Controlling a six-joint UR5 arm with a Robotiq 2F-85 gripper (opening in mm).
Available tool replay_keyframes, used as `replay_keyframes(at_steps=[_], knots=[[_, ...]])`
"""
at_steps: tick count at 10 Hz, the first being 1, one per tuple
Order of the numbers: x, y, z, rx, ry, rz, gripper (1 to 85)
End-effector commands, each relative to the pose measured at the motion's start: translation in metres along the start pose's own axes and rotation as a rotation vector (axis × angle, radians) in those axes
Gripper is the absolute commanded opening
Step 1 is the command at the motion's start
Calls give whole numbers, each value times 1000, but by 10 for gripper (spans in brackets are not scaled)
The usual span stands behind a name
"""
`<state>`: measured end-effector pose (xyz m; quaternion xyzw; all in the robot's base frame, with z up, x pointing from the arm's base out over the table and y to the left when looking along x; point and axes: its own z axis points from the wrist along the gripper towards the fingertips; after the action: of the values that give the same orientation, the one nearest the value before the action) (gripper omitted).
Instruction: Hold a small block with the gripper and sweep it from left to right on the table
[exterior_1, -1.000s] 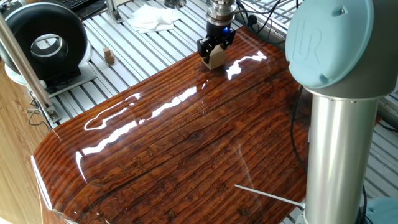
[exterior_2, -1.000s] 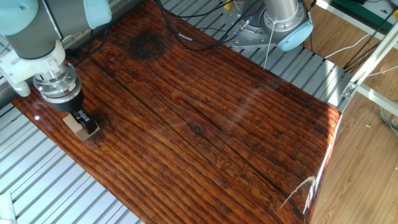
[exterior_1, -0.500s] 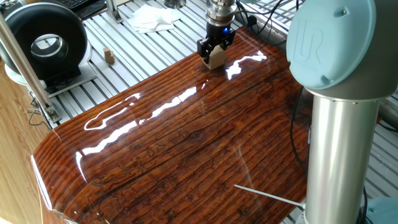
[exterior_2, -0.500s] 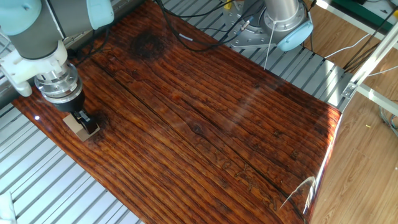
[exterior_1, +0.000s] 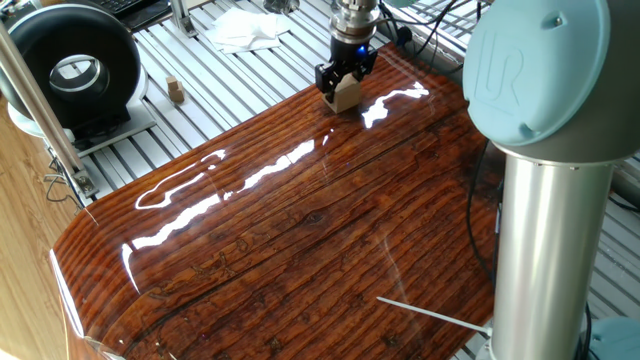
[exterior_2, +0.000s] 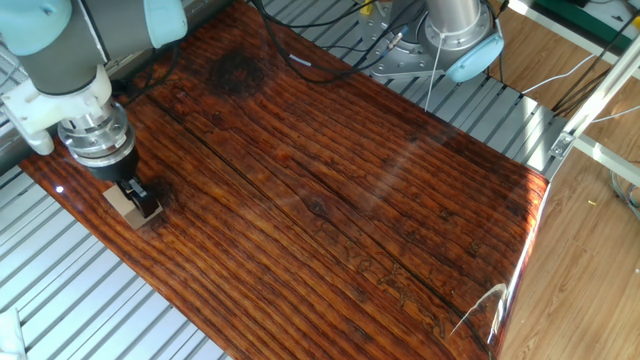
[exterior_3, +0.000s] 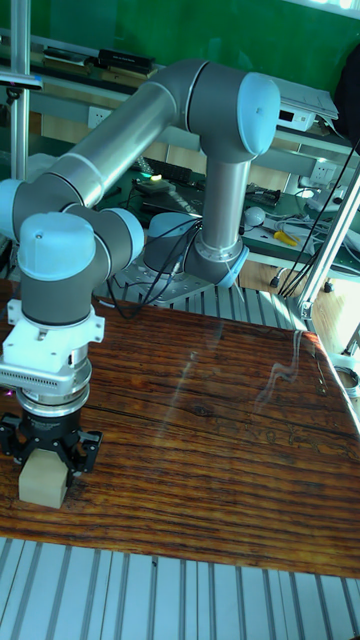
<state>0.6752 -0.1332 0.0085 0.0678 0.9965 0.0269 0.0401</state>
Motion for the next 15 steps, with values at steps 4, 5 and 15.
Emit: replay_keyframes(at_steps=[4,5,15], knots=[[-3,5,-5,-11,-25,19,10],[-3,3,-6,-5,-26,20,10],[-2,41,-13,-134,-39,184,10]])
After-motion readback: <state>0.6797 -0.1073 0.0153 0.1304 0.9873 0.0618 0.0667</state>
